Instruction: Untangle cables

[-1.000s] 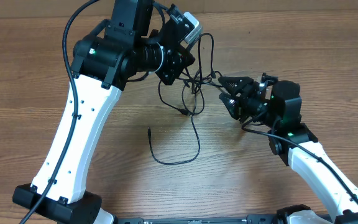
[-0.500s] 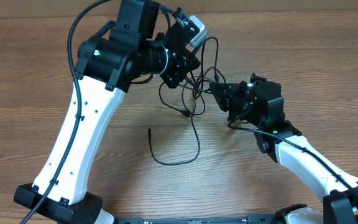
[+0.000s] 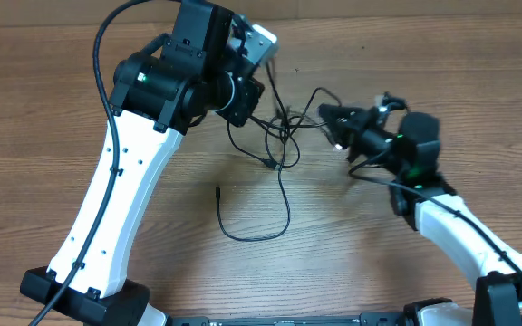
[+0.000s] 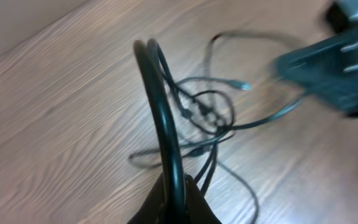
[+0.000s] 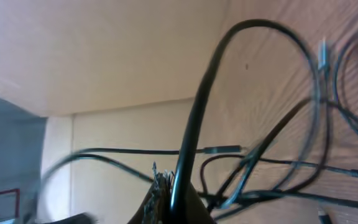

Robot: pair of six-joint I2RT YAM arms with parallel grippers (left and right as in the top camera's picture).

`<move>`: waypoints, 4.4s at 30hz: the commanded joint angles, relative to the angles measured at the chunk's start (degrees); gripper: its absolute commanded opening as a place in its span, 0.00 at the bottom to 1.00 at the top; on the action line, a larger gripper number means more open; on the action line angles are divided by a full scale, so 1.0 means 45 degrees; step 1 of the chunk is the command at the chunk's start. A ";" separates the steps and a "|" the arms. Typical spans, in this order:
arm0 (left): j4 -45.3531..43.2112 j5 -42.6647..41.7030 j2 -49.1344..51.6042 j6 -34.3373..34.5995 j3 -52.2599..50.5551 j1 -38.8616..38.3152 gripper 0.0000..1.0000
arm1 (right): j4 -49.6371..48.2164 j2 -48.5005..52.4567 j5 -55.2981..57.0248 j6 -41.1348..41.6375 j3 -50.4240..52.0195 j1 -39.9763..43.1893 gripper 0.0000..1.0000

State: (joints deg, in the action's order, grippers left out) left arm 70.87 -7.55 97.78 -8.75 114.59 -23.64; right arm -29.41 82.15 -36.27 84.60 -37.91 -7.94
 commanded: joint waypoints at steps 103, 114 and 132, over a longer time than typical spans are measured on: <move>0.2594 -0.2327 0.5712 -0.1282 0.8539 -0.0379 1.00 | 0.1365 0.0034 -0.5955 -0.3245 -0.0092 0.4114 1.00; 0.3196 -0.0112 0.5770 -0.0044 0.8539 -0.0359 1.00 | 0.1370 0.0034 -0.5955 -0.3249 -0.0092 0.4109 1.00; 0.3643 0.1341 0.7276 -0.0447 0.6285 -0.0340 1.00 | 0.1370 0.0039 -0.5736 -0.3502 -0.0092 0.4114 1.00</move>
State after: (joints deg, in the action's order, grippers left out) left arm 88.33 -1.85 127.09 -9.56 145.91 -25.04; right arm -23.07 82.15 -62.72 69.63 -37.91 10.76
